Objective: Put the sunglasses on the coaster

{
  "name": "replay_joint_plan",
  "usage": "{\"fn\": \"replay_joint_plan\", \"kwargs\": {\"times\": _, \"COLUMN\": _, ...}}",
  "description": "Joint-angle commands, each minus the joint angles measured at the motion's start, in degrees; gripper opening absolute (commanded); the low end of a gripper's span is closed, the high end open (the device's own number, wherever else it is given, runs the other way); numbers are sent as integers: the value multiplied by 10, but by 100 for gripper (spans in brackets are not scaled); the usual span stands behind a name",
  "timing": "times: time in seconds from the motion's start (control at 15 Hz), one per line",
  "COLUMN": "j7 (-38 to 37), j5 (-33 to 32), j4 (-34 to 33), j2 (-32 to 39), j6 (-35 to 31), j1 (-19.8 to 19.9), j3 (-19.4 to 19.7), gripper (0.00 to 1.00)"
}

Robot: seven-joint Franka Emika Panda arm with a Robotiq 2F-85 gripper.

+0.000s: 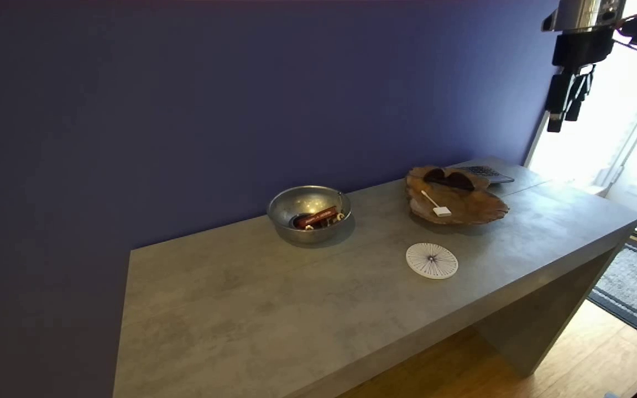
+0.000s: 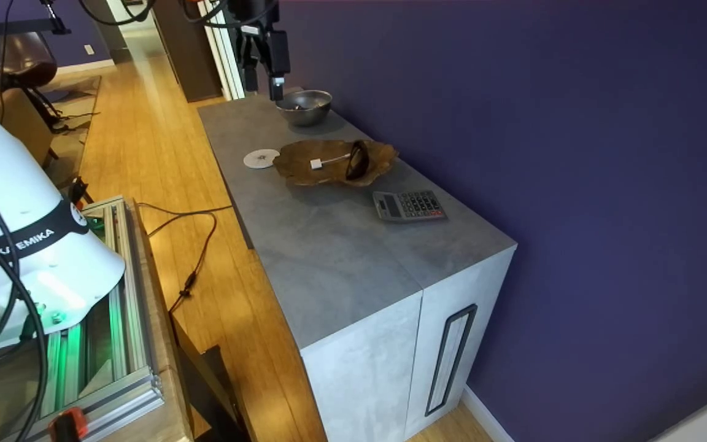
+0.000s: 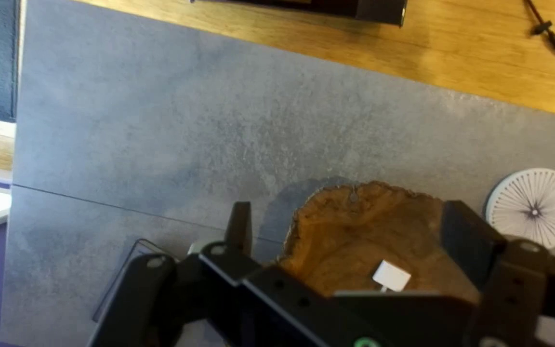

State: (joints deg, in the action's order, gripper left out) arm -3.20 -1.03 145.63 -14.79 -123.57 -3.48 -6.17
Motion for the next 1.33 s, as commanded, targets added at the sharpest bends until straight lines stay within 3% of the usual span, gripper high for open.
{"fn": "replay_joint_plan", "kwargs": {"times": 0.0, "j7": 2, "j5": 29, "j4": 1, "j2": 51, "j6": -155, "j1": -4, "j3": 12, "gripper": 100}}
{"fn": "replay_joint_plan", "kwargs": {"times": 0.27, "j7": 2, "j5": 7, "j4": -7, "j2": 156, "j6": -340, "j1": 5, "j3": 17, "gripper": 100}}
{"fn": "replay_joint_plan", "kwargs": {"times": 0.6, "j7": -23, "j5": -34, "j4": -51, "j2": 296, "j6": -424, "j1": 0, "j3": 43, "gripper": 100}}
{"fn": "replay_joint_plan", "kwargs": {"times": 0.67, "j7": 1, "j5": -6, "j4": -14, "j2": 241, "j6": -407, "j1": 1, "j3": 31, "gripper": 100}}
{"fn": "replay_joint_plan", "kwargs": {"times": 0.87, "j7": 2, "j5": -7, "j4": -24, "j2": 266, "j6": -413, "j1": 1, "j3": 34, "gripper": 100}}
{"fn": "replay_joint_plan", "kwargs": {"times": 1.07, "j7": 45, "j5": -19, "j4": -37, "j2": 306, "j6": -543, "j1": 11, "j3": 31, "gripper": 100}}
{"fn": "replay_joint_plan", "kwargs": {"times": 1.13, "j7": 53, "j5": -40, "j4": -44, "j2": 321, "j6": -570, "j1": 5, "j3": 44, "gripper": 100}}
{"fn": "replay_joint_plan", "kwargs": {"times": 1.27, "j7": 107, "j5": -49, "j4": -54, "j2": 351, "j6": -609, "j1": 26, "j3": 22, "gripper": 100}}
